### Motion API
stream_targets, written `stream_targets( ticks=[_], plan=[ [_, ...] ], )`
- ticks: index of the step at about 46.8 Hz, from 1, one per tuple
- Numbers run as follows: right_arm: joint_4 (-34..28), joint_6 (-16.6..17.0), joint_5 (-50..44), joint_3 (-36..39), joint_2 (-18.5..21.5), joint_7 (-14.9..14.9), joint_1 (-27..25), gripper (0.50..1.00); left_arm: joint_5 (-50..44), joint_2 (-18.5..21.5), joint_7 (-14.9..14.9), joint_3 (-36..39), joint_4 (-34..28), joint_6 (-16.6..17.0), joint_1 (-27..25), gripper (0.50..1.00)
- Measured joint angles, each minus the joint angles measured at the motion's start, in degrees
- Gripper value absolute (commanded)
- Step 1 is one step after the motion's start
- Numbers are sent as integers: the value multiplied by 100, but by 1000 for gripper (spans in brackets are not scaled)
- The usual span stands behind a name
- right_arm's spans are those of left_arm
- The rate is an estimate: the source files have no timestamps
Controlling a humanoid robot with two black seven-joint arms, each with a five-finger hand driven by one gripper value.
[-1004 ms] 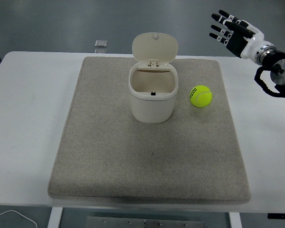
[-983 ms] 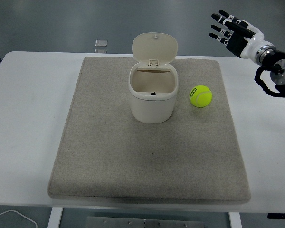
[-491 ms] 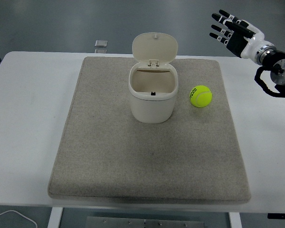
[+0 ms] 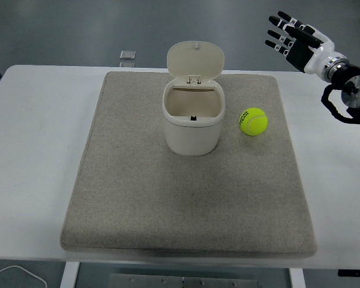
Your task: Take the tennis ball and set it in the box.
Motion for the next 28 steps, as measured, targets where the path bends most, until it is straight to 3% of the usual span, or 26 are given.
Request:
stream_targets(
  ticks=[9,22,28],
  plan=[
    [-45,253,4,-6,-3,0,-9,930,0,0,0,-2,1,4,1,992],
    [-148,274,-15,-69,-7,3,4,930,0,0,0,-2,1,4,1,990],
    [-148,260,-204,-70,-7,242,16,930,0,0,0,-2,1,4,1,992]
  ],
)
